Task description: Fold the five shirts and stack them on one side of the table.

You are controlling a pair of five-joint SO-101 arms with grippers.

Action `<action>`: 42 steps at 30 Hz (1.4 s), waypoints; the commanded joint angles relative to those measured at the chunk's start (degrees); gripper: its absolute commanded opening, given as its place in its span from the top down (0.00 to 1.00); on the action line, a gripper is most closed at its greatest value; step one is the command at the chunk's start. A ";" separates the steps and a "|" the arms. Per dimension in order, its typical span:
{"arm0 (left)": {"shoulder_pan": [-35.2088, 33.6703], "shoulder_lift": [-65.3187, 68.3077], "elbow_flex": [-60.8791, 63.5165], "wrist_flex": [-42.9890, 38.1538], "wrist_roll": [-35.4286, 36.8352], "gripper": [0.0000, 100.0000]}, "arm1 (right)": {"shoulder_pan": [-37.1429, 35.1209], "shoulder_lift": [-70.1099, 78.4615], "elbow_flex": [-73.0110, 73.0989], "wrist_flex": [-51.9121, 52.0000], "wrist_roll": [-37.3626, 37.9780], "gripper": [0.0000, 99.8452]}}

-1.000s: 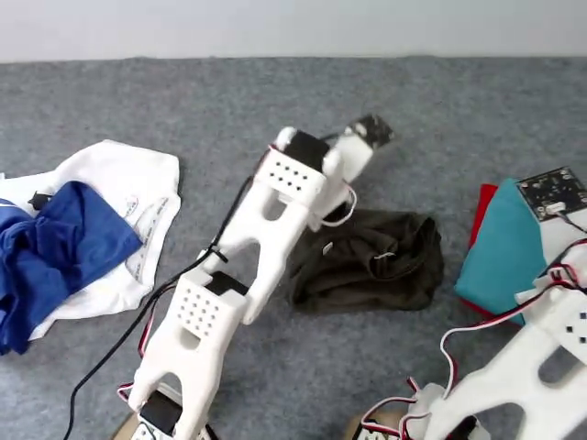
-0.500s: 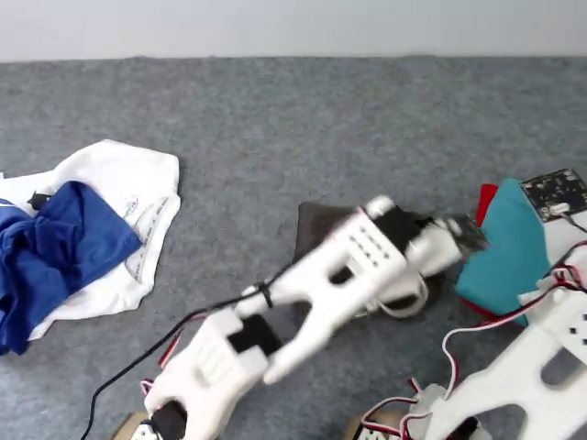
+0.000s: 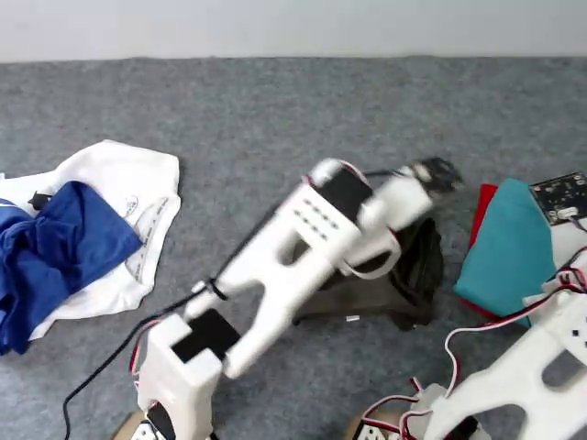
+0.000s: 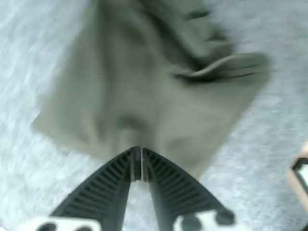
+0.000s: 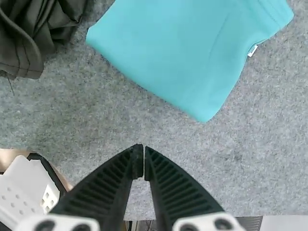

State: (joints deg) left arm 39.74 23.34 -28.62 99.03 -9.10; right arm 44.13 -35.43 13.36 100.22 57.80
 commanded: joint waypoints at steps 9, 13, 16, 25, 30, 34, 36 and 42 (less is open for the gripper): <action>10.37 10.99 10.33 -0.44 0.35 0.99 | 0.84 -1.45 -0.79 1.45 0.44 0.99; 13.54 14.15 13.49 -0.88 0.44 0.99 | 0.84 -1.45 -0.79 1.45 0.53 0.99; 12.31 13.19 12.35 -0.79 0.35 0.99 | 0.84 -1.45 -0.79 1.36 0.62 0.99; -0.53 3.08 2.95 1.49 0.18 0.99 | 0.13 -1.45 -0.79 1.27 0.26 0.99; -9.32 -4.75 2.24 1.49 0.09 0.99 | -5.76 -0.75 -0.44 1.36 -5.45 0.99; -16.62 -10.81 2.33 1.49 0.09 0.99 | -14.99 -0.57 0.79 1.27 -15.56 0.99; -20.40 -13.63 2.42 1.49 0.09 0.99 | -20.70 -0.04 2.64 1.10 -20.31 0.99; -31.56 -22.24 8.48 1.49 -0.79 0.99 | -30.29 7.60 5.01 -6.46 -32.70 0.98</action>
State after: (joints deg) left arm 13.01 7.25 -22.20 99.12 -9.27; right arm 16.97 -30.59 18.73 97.58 30.29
